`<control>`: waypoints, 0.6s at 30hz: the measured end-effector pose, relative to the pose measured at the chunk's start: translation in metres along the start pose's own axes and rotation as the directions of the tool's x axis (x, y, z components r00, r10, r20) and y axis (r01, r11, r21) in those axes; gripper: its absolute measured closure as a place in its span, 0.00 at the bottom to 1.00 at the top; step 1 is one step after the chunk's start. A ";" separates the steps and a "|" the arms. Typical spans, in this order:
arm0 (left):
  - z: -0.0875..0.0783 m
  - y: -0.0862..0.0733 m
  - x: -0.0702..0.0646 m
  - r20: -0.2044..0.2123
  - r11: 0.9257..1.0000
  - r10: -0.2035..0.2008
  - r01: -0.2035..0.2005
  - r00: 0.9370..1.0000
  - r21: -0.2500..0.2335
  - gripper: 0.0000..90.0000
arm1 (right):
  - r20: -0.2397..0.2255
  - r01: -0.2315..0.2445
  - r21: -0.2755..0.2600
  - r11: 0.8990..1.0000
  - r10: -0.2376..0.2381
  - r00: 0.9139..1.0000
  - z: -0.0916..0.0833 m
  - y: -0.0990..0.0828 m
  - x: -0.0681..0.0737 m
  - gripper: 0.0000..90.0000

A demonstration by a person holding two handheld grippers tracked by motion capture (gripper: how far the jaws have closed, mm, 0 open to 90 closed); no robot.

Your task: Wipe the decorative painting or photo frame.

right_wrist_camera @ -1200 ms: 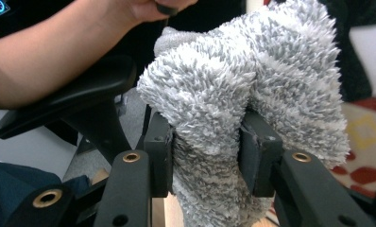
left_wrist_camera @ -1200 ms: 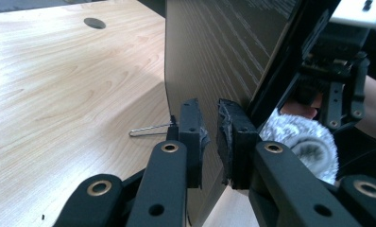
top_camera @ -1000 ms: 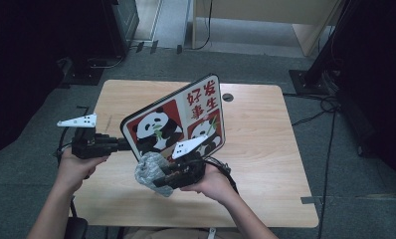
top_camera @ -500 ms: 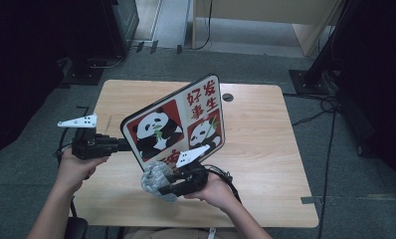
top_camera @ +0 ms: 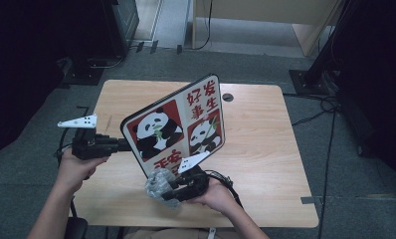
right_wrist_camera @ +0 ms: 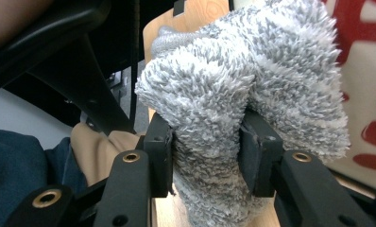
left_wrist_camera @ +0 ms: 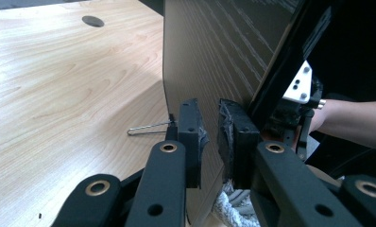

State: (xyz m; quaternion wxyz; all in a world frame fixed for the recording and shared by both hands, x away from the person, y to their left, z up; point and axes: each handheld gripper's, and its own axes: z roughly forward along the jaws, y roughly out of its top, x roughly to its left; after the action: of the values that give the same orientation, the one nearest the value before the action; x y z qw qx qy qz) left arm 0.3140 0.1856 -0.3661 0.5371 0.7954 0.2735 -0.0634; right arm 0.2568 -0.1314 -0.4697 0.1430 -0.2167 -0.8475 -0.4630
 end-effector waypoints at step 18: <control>-0.003 0.001 0.003 -0.016 1.000 -0.018 0.018 1.000 -0.005 0.79 | -0.023 0.021 -0.047 0.999 -0.022 0.999 -0.017 0.019 0.021 0.69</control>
State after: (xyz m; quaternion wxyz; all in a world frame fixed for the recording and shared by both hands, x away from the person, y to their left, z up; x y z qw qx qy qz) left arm 0.3163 0.1887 -0.3655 0.5363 0.7920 0.2851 -0.0614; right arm 0.2489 -0.1317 -0.4378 0.1430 -0.2052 -0.8370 -0.4867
